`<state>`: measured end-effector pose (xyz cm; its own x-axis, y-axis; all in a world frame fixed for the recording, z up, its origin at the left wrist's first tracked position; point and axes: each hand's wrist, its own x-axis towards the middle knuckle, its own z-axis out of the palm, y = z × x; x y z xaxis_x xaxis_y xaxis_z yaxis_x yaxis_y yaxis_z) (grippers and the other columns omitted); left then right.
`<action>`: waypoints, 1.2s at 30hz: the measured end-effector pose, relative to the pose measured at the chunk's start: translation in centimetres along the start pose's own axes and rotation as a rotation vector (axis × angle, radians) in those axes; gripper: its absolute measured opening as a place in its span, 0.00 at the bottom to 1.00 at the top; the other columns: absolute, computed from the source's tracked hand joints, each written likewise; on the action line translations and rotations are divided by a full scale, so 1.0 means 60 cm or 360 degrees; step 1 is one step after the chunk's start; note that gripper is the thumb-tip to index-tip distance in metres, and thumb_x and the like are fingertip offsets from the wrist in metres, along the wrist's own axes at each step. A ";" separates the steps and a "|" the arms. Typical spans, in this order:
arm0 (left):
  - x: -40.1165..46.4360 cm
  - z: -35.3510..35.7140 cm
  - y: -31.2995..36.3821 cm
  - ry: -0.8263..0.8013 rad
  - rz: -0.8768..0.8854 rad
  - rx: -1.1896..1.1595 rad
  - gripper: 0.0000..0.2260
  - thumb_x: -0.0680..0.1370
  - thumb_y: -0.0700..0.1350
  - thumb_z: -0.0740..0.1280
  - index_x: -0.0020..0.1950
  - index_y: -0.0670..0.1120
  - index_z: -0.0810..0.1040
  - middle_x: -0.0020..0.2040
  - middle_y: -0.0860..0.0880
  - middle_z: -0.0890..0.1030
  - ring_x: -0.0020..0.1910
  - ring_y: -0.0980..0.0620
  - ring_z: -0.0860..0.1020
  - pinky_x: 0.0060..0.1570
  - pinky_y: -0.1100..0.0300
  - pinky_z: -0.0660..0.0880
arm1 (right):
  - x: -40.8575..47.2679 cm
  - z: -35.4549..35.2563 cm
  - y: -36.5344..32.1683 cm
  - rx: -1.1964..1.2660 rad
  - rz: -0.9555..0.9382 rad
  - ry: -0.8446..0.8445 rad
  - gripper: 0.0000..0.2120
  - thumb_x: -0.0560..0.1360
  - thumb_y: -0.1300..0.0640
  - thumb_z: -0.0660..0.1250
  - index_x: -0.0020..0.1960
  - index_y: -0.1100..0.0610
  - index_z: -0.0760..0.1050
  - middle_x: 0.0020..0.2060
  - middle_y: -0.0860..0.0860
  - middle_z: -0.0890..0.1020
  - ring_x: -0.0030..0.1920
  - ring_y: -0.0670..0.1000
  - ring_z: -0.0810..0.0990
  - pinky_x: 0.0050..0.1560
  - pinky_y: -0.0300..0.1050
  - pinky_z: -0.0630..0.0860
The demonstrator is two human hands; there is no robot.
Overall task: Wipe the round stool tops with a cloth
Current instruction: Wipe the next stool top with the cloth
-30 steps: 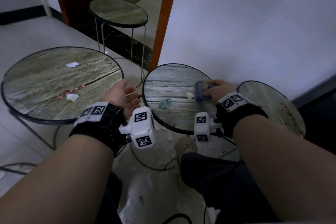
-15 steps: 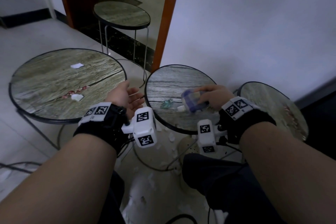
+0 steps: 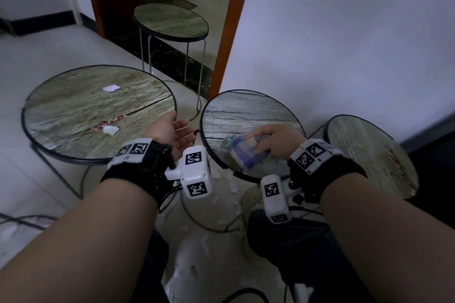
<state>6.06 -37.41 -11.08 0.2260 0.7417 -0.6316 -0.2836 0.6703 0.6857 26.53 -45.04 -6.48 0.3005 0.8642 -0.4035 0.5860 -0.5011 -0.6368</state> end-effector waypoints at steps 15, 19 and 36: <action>-0.002 -0.005 0.001 0.0015 -0.0036 -0.0010 0.18 0.81 0.56 0.56 0.44 0.43 0.73 0.44 0.44 0.78 0.41 0.48 0.76 0.36 0.56 0.69 | 0.000 0.028 -0.002 0.0351 -0.0121 0.0178 0.16 0.69 0.71 0.68 0.43 0.49 0.78 0.40 0.53 0.79 0.40 0.52 0.77 0.39 0.40 0.75; -0.003 -0.011 0.003 0.0045 -0.0059 -0.0004 0.18 0.80 0.56 0.56 0.42 0.43 0.73 0.43 0.43 0.78 0.40 0.47 0.76 0.35 0.55 0.69 | 0.006 0.039 -0.016 -0.0047 -0.0334 0.0233 0.17 0.71 0.64 0.70 0.57 0.50 0.79 0.49 0.46 0.77 0.49 0.47 0.75 0.42 0.32 0.69; -0.009 0.001 -0.007 -0.0152 -0.0266 0.0069 0.27 0.81 0.57 0.51 0.71 0.39 0.65 0.52 0.38 0.75 0.42 0.43 0.75 0.36 0.53 0.70 | 0.024 0.076 -0.030 -0.0863 -0.0444 0.0126 0.21 0.70 0.53 0.73 0.62 0.53 0.75 0.59 0.49 0.78 0.57 0.49 0.76 0.54 0.38 0.68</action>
<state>6.09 -38.13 -11.02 0.3544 0.6177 -0.7020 -0.1951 0.7831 0.5906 22.47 -43.08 -8.92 0.1237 0.9706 -0.2065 0.9437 -0.1794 -0.2778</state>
